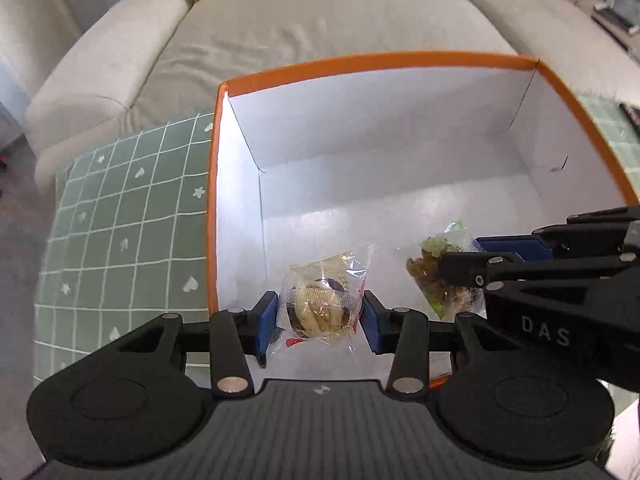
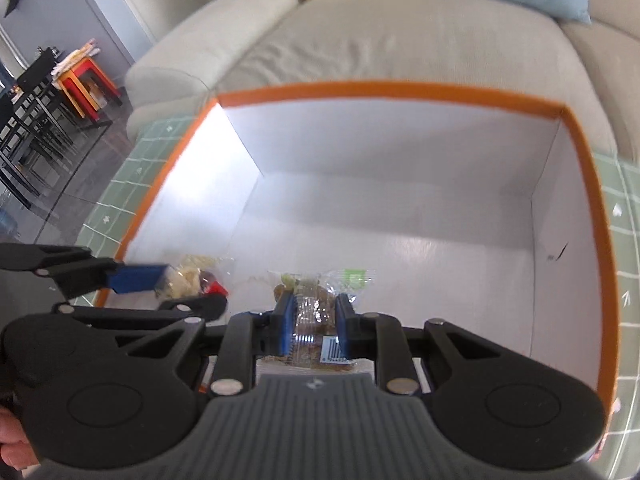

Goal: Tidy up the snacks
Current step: 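Carry both held packets up and over the orange box with both tools, then open both tools to drop the packets into the box, then lift out, then grasp the red Mimi snack bag with the left tool while the right tool grasps the black seaweed packet, then lift both held bags and carry them over the orange box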

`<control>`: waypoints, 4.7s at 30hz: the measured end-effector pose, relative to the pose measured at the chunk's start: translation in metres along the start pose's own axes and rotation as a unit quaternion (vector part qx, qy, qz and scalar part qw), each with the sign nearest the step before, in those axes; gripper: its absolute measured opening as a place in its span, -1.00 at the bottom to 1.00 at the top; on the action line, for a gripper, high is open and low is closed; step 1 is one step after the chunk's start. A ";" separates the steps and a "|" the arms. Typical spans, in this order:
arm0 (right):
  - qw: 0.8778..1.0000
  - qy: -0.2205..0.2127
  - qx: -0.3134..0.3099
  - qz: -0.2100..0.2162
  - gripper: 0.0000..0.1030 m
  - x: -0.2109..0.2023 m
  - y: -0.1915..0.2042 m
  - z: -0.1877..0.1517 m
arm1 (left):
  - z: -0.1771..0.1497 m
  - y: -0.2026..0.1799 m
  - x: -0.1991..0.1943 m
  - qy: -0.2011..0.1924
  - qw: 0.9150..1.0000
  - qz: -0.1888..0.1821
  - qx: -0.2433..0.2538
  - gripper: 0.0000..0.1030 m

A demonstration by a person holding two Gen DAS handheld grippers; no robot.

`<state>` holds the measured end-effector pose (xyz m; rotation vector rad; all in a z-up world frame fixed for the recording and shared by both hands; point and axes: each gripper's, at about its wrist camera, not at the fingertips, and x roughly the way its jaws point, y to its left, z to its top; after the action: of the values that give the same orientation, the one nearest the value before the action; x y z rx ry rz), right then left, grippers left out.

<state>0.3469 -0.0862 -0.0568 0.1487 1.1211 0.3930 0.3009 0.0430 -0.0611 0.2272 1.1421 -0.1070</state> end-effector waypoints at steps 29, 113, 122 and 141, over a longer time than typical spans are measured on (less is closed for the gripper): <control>0.997 -0.034 -0.020 -0.059 0.12 -0.048 0.003 -0.007 | -0.007 -0.010 -0.064 -0.099 0.993 0.071 0.011 0.47; 0.993 -0.040 -0.038 -0.108 -0.11 -0.081 -0.060 -0.235 | -0.138 -0.102 -0.006 -0.025 0.983 -0.154 -0.095 -0.01; 0.991 -0.048 -0.057 -0.112 -0.26 -0.087 -0.050 -0.236 | -0.151 -0.097 -0.029 -0.043 0.987 -0.133 -0.077 -0.12; 0.989 -0.085 -0.080 -0.096 -0.29 -0.123 -0.021 -0.229 | -0.164 -0.060 -0.090 -0.096 0.987 -0.100 -0.076 -0.12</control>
<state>0.1000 -0.1703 -0.0587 -0.0666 0.9224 0.2914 0.1057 0.0203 -0.0518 -0.0343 0.9727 -0.2128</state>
